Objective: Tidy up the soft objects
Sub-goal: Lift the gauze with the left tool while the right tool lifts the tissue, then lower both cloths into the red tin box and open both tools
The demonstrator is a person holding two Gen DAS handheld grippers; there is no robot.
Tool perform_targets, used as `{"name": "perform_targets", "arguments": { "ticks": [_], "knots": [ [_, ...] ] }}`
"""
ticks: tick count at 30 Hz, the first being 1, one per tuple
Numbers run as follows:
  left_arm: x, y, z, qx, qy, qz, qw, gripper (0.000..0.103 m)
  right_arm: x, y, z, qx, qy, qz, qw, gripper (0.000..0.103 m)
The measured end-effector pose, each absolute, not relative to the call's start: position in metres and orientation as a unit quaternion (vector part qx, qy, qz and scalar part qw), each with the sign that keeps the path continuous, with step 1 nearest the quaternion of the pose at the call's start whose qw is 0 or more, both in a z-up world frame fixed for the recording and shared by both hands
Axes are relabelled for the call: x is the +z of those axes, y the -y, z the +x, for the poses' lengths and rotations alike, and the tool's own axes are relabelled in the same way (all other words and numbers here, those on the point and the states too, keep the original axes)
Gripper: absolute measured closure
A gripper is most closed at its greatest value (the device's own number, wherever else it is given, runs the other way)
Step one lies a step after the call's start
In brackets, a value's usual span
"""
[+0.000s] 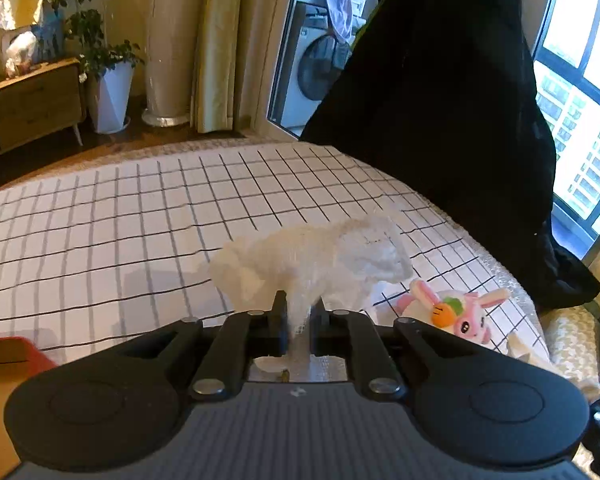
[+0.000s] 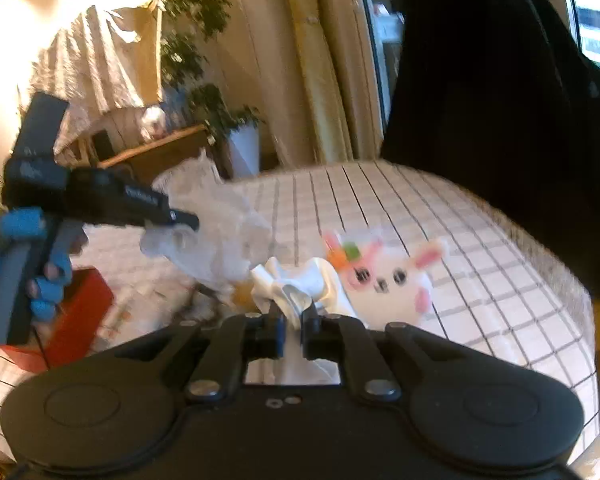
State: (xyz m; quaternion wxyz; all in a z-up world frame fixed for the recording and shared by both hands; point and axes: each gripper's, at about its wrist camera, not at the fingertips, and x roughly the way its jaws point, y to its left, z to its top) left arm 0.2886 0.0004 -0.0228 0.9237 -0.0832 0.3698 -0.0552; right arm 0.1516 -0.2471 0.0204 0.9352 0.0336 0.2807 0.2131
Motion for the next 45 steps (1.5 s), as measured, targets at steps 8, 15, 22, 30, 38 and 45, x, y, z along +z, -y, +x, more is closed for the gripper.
{"name": "perform_targets", "arguments": {
  "ticks": [8, 15, 22, 30, 38, 45],
  "knots": [
    [0.012, -0.026, 0.236, -0.053, -0.349, -0.073, 0.933, 0.093, 0.058, 0.222, 0.128, 0.262, -0.255, 0.039, 0.93, 0.095],
    [0.039, -0.055, 0.199, -0.039, -0.328, -0.072, 0.941, 0.093, 0.081, 0.201, 0.121, 0.295, -0.235, 0.041, 0.925, 0.096],
    [0.065, -0.087, 0.161, -0.014, -0.32, -0.059, 0.945, 0.093, 0.097, 0.166, 0.122, 0.336, -0.235, 0.033, 0.911, 0.095],
    [0.073, -0.127, 0.132, 0.03, -0.325, -0.041, 0.944, 0.093, 0.111, 0.104, 0.124, 0.39, -0.242, 0.02, 0.888, 0.095],
    [0.065, -0.175, 0.124, 0.068, -0.34, -0.039, 0.937, 0.093, 0.104, 0.039, 0.124, 0.428, -0.257, -0.013, 0.866, 0.095],
    [0.027, -0.21, 0.144, 0.093, -0.377, -0.058, 0.92, 0.093, 0.077, -0.009, 0.142, 0.436, -0.303, -0.026, 0.847, 0.095]
  ]
}}
